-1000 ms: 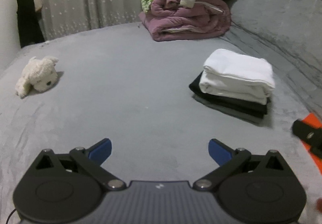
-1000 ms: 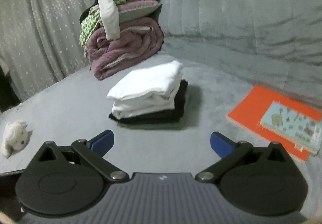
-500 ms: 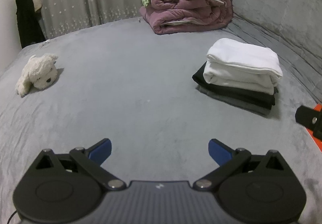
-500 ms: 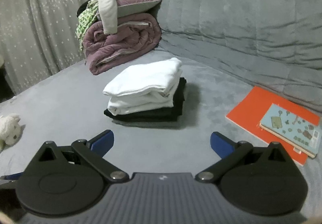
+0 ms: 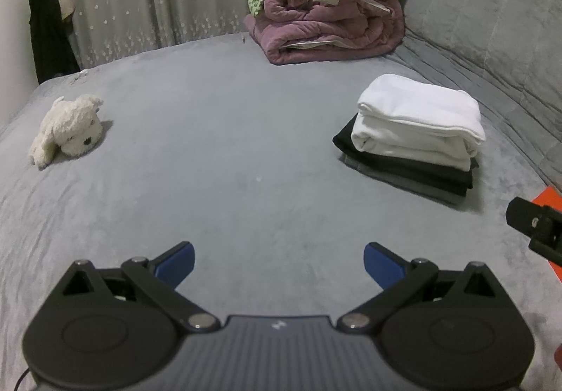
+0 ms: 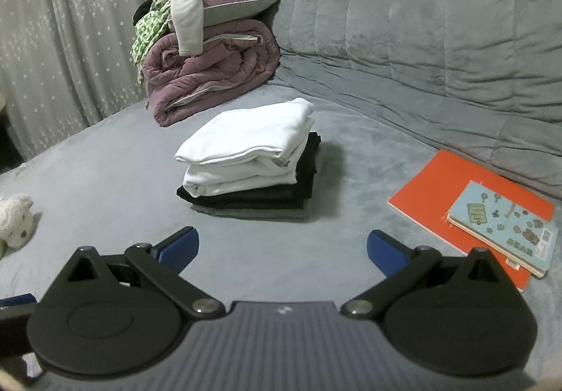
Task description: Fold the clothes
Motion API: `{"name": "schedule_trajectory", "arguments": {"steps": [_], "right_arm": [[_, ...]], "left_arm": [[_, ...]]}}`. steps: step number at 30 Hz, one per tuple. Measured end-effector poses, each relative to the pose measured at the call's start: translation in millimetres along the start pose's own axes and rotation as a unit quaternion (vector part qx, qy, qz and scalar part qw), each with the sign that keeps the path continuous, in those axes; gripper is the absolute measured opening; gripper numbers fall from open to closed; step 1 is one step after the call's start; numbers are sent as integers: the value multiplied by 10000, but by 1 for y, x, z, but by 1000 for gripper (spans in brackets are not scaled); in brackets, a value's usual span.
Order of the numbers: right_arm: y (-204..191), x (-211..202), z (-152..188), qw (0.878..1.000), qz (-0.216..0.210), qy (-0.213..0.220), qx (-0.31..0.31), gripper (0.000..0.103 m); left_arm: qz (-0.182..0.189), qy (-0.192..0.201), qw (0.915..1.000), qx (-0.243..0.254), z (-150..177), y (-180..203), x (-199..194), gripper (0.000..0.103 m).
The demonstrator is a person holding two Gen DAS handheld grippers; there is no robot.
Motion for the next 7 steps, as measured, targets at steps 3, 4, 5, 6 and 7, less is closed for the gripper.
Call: {"name": "schedule_trajectory", "arguments": {"steps": [3,4,5,6,7], "right_arm": [[2,0,0,10000,12,-6,-5,103],[2,0,0,10000,17,-9,-6,103],[3,1,1,10000,21,-13,-8,103],[3,1,1,10000,23,-19,-14,103],[4,1,1,10000,24,-25,-20,103]], "left_arm": [[18,-24,10000,-23,1,-1,0,103],[16,-24,10000,-20,2,0,0,103],[16,-23,10000,-16,2,0,-1,102],[17,-24,10000,-15,2,0,-1,102],[16,-25,10000,-19,2,0,-1,102]]}}
Point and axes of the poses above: each gripper's, at about its wrist camera, not at the fingertips, and x roughly the way its jaws point, y to its right, z to its underside, the point moved 9 cm from there along x, roughly the way its jaws point, and after that the axes turned 5 degrees about z, right-handed, at the moved point
